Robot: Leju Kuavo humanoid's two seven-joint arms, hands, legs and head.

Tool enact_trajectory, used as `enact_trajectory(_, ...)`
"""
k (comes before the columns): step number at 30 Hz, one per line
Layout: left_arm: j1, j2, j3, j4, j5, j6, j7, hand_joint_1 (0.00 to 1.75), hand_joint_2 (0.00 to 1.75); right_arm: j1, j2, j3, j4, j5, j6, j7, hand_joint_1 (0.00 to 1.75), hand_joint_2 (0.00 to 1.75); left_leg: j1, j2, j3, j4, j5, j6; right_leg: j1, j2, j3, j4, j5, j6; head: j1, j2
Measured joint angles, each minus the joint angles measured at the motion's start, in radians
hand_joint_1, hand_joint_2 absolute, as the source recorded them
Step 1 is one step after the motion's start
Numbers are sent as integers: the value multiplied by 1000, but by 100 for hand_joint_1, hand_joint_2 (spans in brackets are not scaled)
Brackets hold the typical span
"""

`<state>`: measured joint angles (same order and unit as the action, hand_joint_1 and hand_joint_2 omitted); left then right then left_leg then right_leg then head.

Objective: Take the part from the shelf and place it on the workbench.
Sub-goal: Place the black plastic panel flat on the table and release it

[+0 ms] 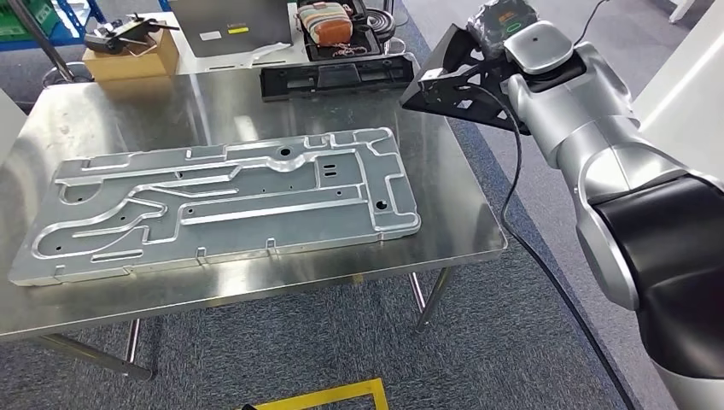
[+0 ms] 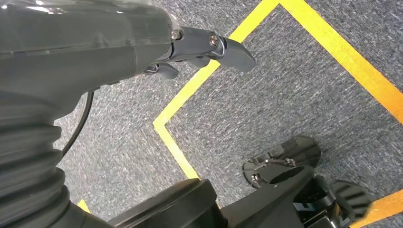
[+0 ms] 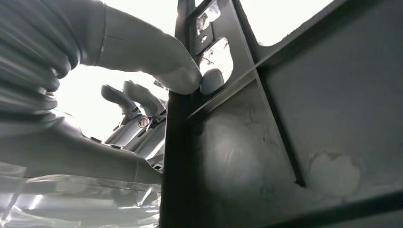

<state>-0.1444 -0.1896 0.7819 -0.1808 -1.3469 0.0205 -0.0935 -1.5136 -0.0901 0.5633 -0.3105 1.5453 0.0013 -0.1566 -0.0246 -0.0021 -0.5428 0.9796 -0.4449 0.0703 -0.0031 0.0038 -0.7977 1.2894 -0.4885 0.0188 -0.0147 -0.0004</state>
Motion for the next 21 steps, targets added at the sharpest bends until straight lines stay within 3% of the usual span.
enact_trajectory(1, 1, 0, 0, 0, 4, -1, 2, 0, 175, 2, 3, 5, 1, 0, 3, 8, 175, 175, 2, 0, 9, 3, -8, -5, -5, -1, 6, -33, 27, 3, 0, 0)
enact_trajectory(3, 0, 0, 0, 0, 9, -3, 6, 0, 175, 7, 16, 15, 3, 0, 8, 31, 175, 175, 4, 0, 26, 9, -29, -15, -10, -4, 59, -174, 110, 4, 0, 0)
enact_trajectory(5, -3, 0, 0, 0, 6, -6, 9, 0, 175, 17, 46, 26, 5, 0, 10, 55, 175, 175, 6, 3, 36, 11, -48, -28, -7, -3, 97, -272, 150, -5, 0, 0)
enact_trajectory(7, -9, -1, 0, 0, -1, -9, 13, 0, 175, 42, 88, 38, 8, 0, 11, 81, 175, 175, 7, 9, 42, 12, -54, -43, -2, 4, 104, -287, 145, -21, 0, 0)
enact_trajectory(9, -20, -11, 0, 0, -3, -1, 31, 0, 175, 75, 136, 52, 10, 0, 9, 102, 175, 175, 8, 11, 28, 51, -45, -56, -4, 11, 119, -290, 138, -35, 0, 0)
enact_trajectory(11, -38, -32, 0, 0, 5, 21, 65, 0, 175, 107, 186, 70, 14, 0, 3, 116, 175, 175, 12, 9, -35, 154, -40, -70, -8, 13, 135, -293, 126, -44, 0, 0)
enact_trajectory(13, -56, -55, 1, 0, 16, 38, 92, 0, 175, 141, 227, 89, 19, 0, -3, 125, 175, 175, 17, 8, -124, 270, -84, -80, -8, 13, 151, -293, 111, -49, 0, 0)
enact_trajectory(15, -64, -70, 3, 0, 30, 43, 102, 0, 175, 182, 259, 106, 24, 0, -9, 127, 175, 175, 21, 8, -180, 308, -132, -83, -7, 13, 174, -293, 91, -50, 0, 0)
enact_trajectory(16, -64, -74, 6, 0, 38, 43, 102, 0, 175, 202, 274, 114, 27, 0, -11, 127, 175, 175, 22, 8, -185, 280, -123, -83, -6, 13, 188, -292, 80, -50, 0, 0)
enact_trajectory(17, -63, -77, 10, 0, 44, 43, 101, 0, 175, 218, 286, 122, 30, 0, -11, 127, 175, 175, 22, 8, -177, 224, -87, -82, -5, 13, 202, -290, 68, -49, 0, 0)
enact_trajectory(19, -61, -80, 17, 0, 52, 44, 95, 0, 175, 237, 308, 136, 36, 1, -10, 129, 175, 175, 20, 8, -144, 83, 31, -74, -3, 15, 224, -287, 48, -47, 0, 0)
enact_trajectory(21, -61, -80, 23, 0, 54, 43, 91, 0, 175, 244, 325, 150, 40, 1, -9, 129, 175, 175, 15, 7, -125, 12, 98, -64, -1, 19, 232, -286, 34, -39, 0, 0)
